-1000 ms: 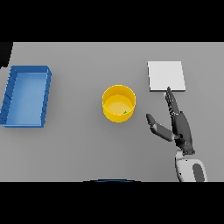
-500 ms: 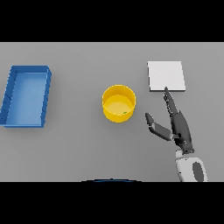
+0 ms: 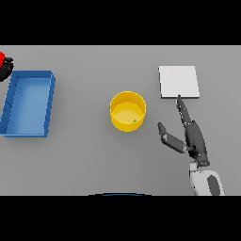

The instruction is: Pick up the red beaker and tilt it to pour out 1 green nut into yellow bowl. Pick up the yellow bowl and place it on the metallic measuring scale.

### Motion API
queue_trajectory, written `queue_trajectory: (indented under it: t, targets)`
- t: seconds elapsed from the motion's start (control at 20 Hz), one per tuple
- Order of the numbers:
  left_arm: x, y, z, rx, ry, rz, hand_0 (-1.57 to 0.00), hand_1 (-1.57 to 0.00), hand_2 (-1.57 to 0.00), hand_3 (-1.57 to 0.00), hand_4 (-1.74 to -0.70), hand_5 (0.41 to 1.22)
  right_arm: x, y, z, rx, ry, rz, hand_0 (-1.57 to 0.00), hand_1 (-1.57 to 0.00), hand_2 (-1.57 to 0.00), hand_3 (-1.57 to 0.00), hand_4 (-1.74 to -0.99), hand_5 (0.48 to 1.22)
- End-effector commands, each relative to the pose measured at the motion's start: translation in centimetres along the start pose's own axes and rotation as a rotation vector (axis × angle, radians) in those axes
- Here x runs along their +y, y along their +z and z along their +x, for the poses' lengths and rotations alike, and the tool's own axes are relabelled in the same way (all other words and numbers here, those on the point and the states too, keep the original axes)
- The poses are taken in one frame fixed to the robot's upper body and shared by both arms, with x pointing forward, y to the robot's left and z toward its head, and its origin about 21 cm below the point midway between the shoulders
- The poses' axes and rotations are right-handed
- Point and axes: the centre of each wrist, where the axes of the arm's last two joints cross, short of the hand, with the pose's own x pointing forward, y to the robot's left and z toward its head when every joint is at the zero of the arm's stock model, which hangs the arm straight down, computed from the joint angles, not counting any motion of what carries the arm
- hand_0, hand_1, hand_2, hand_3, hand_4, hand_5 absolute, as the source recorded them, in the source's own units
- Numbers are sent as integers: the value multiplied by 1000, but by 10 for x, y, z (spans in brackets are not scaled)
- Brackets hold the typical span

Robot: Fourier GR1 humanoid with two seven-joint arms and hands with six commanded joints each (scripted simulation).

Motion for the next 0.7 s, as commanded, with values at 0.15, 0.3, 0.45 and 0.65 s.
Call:
queue_trajectory:
  t: [0.15,0.3,0.45,0.65]
  targets:
    - [-17,16,-18,44,44,-1,-1571,-1571,-1571,-1571,-1741,984,0,2,1,4,-6,-2,1,1,1,1,-1161,671]
    - [-15,21,-17,78,42,-17,-1571,-1571,-1526,-1525,-1521,818,-1,2,3,1,-21,-3,1,1,1,1,-1155,670]
    - [-3,31,-16,0,41,-162,-940,-860,-817,-843,-1126,705,-2,3,2,18,-7,-2,1,1,1,1,-1149,670]
    - [0,35,-14,21,-37,-235,-384,-351,-334,-345,-875,644,-3,2,0,8,-13,-5,1,1,1,1,-1155,669]
